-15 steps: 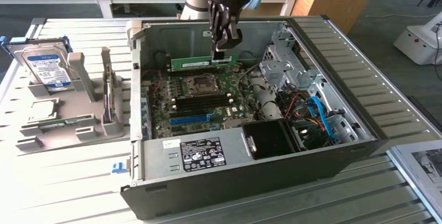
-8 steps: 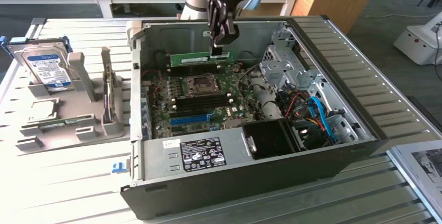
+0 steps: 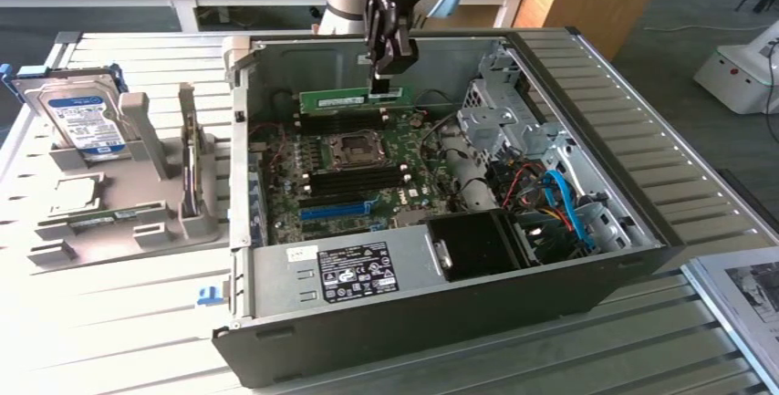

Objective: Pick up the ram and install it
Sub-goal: 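Insert the ram into the slot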

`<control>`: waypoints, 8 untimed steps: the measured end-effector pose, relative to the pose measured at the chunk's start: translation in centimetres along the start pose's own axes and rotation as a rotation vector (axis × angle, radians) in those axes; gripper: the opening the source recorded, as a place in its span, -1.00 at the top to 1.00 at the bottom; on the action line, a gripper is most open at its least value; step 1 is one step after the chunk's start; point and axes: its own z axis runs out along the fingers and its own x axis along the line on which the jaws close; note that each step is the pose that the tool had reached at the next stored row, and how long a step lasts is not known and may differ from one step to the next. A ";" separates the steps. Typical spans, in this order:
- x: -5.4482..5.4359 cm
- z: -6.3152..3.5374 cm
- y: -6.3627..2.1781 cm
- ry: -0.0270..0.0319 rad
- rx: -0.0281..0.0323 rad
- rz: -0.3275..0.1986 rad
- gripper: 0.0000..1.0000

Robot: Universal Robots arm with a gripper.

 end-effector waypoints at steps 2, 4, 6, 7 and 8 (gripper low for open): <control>0.0 0.00 0.00 0.0001 0.0000 0.000 0.76; 0.0 0.00 0.00 0.0000 0.0000 0.000 0.76; 0.0 0.00 0.00 0.0001 0.0000 0.000 0.76; 0.0 0.02 0.00 0.0000 0.0000 0.002 0.76; 0.0 0.03 0.00 0.0000 0.0000 0.004 0.76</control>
